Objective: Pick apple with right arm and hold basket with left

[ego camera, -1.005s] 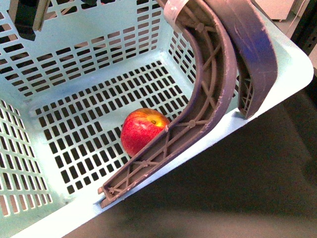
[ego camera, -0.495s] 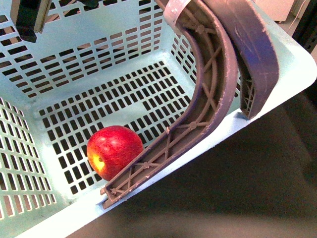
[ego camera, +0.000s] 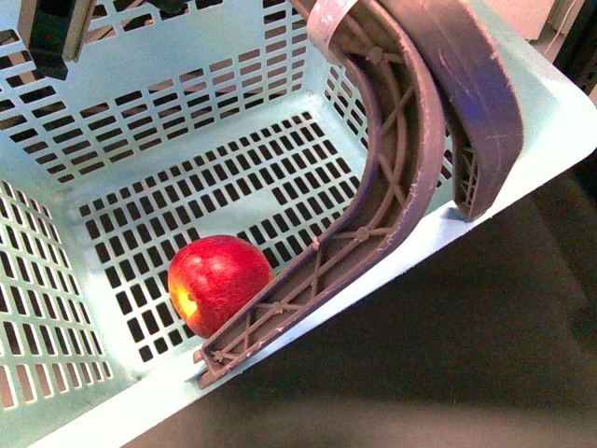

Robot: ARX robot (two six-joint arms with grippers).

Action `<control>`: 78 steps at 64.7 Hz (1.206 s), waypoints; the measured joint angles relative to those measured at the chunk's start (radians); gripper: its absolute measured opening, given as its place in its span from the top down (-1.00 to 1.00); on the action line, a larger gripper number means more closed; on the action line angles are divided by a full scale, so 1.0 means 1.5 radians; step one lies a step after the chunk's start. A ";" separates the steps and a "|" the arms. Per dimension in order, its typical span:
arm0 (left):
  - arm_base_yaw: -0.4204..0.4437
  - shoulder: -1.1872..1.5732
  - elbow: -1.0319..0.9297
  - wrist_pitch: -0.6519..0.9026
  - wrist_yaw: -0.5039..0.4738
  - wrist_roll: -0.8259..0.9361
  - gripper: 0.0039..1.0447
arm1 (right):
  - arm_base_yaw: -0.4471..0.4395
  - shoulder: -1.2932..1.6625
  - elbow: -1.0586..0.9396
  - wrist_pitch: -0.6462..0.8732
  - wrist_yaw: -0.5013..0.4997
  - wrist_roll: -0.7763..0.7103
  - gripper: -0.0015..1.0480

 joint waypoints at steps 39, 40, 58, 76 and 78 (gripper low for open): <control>0.000 0.000 0.000 0.000 -0.001 0.000 0.72 | 0.000 -0.172 0.000 -0.176 0.000 0.000 0.96; 0.000 0.000 0.000 0.000 0.000 0.000 0.72 | 0.000 -0.172 0.000 -0.176 0.000 0.000 0.96; 0.000 0.000 0.000 0.000 0.001 0.002 0.72 | 0.000 -0.173 0.000 -0.177 0.000 0.000 0.96; 0.000 0.000 0.000 0.000 0.000 0.000 0.72 | 0.000 -0.174 0.000 -0.177 0.000 0.000 0.10; 0.000 0.000 0.000 0.000 0.001 0.000 0.72 | 0.000 -0.174 0.000 -0.177 0.000 0.000 -0.03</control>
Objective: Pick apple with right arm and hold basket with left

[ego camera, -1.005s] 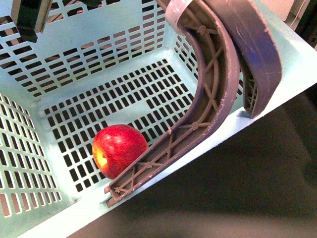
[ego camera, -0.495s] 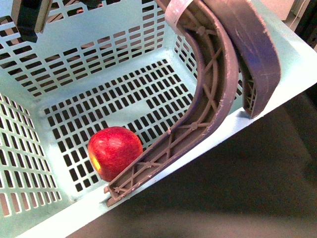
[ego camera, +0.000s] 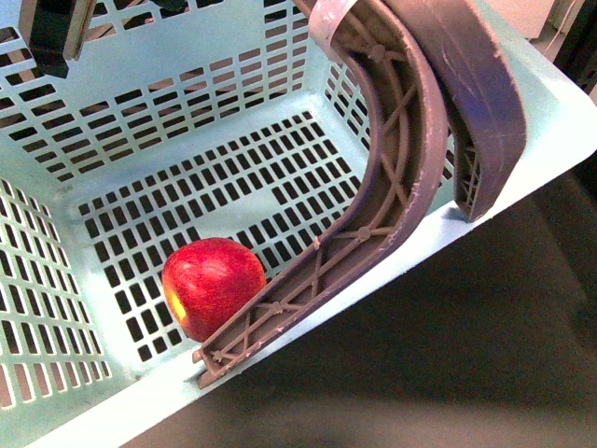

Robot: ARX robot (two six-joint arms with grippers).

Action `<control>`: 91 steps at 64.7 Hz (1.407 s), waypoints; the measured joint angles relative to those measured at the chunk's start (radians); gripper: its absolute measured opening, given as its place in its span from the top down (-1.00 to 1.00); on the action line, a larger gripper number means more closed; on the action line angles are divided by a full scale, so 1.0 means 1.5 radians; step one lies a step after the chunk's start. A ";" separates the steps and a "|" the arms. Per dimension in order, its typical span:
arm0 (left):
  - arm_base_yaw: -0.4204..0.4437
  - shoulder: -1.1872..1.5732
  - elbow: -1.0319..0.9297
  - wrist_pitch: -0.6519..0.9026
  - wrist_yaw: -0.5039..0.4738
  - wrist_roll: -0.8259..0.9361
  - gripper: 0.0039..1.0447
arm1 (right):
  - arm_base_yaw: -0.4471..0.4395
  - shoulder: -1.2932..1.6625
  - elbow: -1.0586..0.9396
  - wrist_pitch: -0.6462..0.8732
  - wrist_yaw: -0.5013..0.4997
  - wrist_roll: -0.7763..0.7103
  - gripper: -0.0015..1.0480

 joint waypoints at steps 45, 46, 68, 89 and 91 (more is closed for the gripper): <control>-0.030 0.000 0.022 -0.079 -0.251 -0.108 0.72 | 0.000 0.000 0.000 0.000 -0.001 0.000 -0.83; -0.029 0.000 0.022 -0.081 -0.280 -0.124 0.72 | 0.000 0.000 0.000 0.000 -0.001 0.000 -0.83; 0.146 0.001 -0.030 -0.059 -0.295 -0.287 0.72 | 0.000 -0.001 0.000 0.000 -0.001 0.000 -0.83; 0.277 0.126 -0.033 -0.003 -0.225 -0.312 0.72 | 0.000 -0.001 0.000 0.000 -0.001 0.000 -0.83; 0.283 0.136 -0.033 -0.001 -0.224 -0.310 0.72 | 0.000 -0.001 0.000 0.000 -0.001 0.000 -0.83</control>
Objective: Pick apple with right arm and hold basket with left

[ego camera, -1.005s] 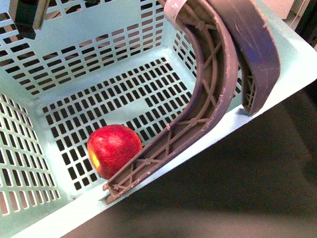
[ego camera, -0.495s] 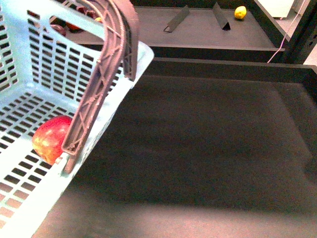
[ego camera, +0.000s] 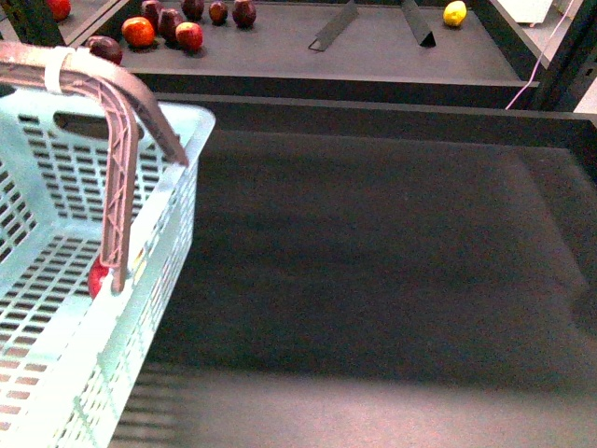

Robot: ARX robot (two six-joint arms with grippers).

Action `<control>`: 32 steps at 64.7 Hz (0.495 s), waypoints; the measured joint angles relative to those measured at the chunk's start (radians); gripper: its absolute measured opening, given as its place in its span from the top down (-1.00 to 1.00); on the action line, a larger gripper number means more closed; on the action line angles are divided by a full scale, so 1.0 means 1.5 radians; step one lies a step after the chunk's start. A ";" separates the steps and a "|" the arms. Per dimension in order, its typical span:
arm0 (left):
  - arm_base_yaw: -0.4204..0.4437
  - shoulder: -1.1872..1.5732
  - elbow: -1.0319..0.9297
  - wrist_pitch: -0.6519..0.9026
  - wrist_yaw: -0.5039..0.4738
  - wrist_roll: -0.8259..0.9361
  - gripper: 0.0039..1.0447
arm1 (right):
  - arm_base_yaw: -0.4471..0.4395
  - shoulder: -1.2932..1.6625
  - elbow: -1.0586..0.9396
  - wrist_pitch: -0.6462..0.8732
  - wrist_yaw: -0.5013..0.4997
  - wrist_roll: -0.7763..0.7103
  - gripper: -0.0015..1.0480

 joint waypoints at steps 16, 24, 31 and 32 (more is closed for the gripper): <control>0.040 0.074 0.029 0.031 0.037 0.014 0.72 | 0.000 0.000 0.000 0.000 0.000 0.000 -0.83; 0.046 0.095 0.050 0.054 0.049 0.024 0.72 | 0.000 0.000 0.000 0.000 0.000 0.000 -0.83; 0.054 0.119 0.059 0.082 0.054 0.026 0.72 | 0.000 0.000 0.000 0.000 0.000 0.000 -0.83; 0.055 0.122 0.060 0.085 0.055 0.026 0.72 | 0.000 0.000 0.000 0.000 0.000 0.000 -0.83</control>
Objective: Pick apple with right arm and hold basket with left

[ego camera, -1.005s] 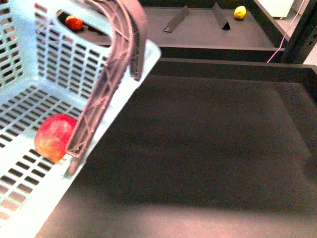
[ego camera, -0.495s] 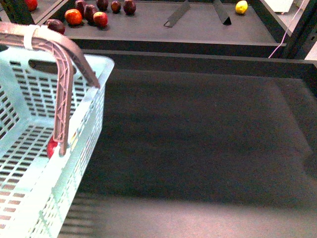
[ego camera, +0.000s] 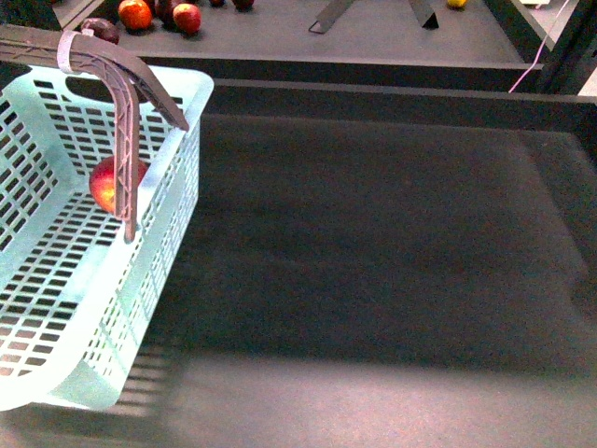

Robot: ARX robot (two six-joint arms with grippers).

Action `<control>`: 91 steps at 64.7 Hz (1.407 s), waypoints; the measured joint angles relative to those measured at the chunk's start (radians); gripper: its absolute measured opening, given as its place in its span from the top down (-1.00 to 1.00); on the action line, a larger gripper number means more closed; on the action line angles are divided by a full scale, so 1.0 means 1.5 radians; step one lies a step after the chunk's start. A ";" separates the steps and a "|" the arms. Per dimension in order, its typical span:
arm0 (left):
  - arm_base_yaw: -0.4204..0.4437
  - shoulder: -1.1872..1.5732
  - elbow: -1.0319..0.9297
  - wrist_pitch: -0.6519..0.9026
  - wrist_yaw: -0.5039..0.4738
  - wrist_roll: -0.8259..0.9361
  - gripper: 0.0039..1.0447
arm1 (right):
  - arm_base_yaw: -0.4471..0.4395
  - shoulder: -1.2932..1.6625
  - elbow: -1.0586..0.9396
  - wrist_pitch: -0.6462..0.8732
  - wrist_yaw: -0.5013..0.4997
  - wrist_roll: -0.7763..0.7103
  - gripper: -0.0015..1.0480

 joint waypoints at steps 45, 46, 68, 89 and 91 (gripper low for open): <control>0.045 0.055 -0.065 0.103 0.047 -0.013 0.71 | 0.000 0.000 0.000 0.000 0.000 0.000 -0.83; 0.045 0.053 -0.066 0.101 0.048 -0.010 0.65 | 0.000 0.000 0.000 0.000 0.000 0.000 -0.83; 0.037 -0.051 -0.116 0.027 0.011 -0.003 -0.47 | 0.000 0.000 0.000 0.000 0.000 0.000 -0.83; 0.001 -0.270 -0.183 -0.077 -0.060 -0.021 -0.87 | 0.000 0.000 0.000 0.000 0.000 0.000 -0.83; -0.005 -0.292 -0.184 -0.079 -0.063 -0.021 -0.87 | 0.000 0.000 0.000 0.000 0.000 0.000 -0.83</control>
